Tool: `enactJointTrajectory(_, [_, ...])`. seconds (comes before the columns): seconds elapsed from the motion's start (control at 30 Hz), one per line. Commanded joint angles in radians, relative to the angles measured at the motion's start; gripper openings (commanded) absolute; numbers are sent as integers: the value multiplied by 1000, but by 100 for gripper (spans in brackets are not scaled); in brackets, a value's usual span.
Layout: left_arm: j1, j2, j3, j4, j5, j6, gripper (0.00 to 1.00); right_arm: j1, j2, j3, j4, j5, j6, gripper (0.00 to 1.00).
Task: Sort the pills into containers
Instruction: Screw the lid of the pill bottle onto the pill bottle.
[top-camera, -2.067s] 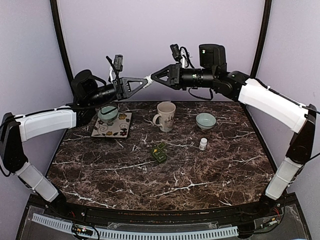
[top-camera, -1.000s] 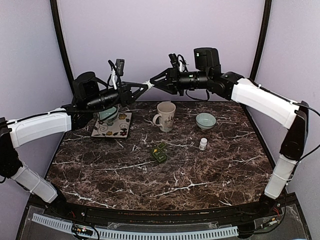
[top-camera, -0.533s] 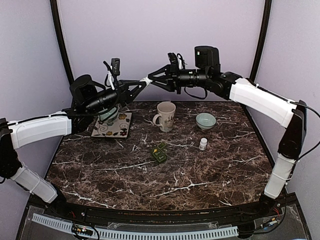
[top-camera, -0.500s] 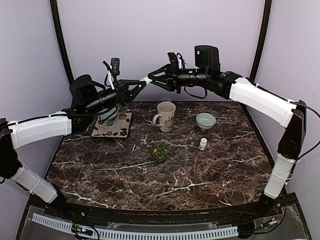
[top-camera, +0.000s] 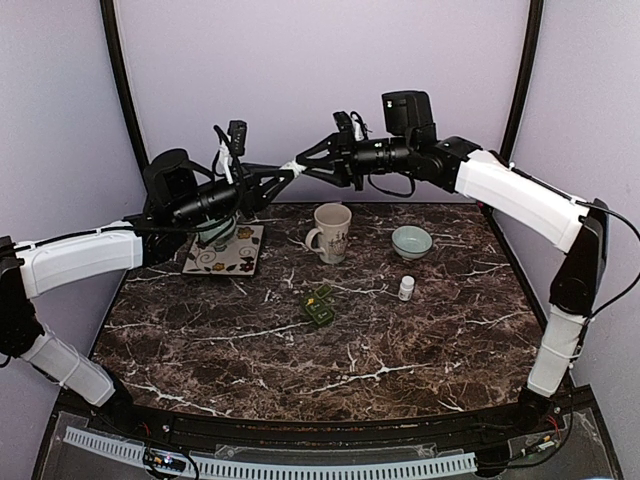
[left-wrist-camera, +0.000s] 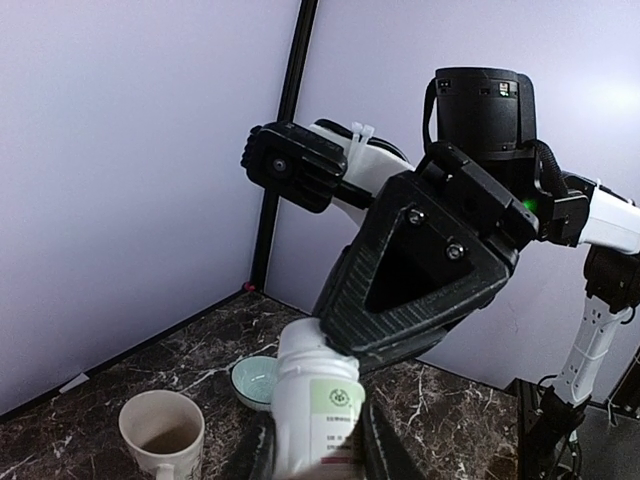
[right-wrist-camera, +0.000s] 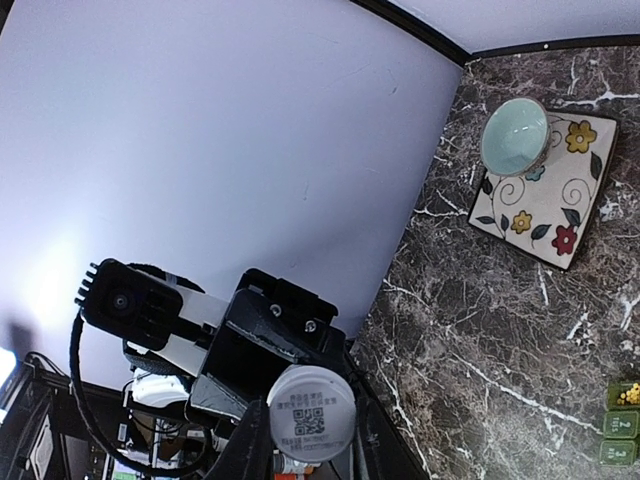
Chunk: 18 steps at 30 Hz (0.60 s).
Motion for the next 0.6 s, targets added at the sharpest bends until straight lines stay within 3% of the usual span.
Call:
enactJointTrajectory(0.0, [-92, 0, 52, -40, 129, 99, 3, 70, 63, 5, -15, -97, -4, 0])
enactJointTrajectory(0.33, [-153, -4, 71, -139, 23, 307, 3, 71, 89, 36, -82, -82, 8, 0])
enactJointTrajectory(0.57, [-205, -12, 42, -107, -95, 409, 3, 75, 103, 66, -142, -53, 21, 0])
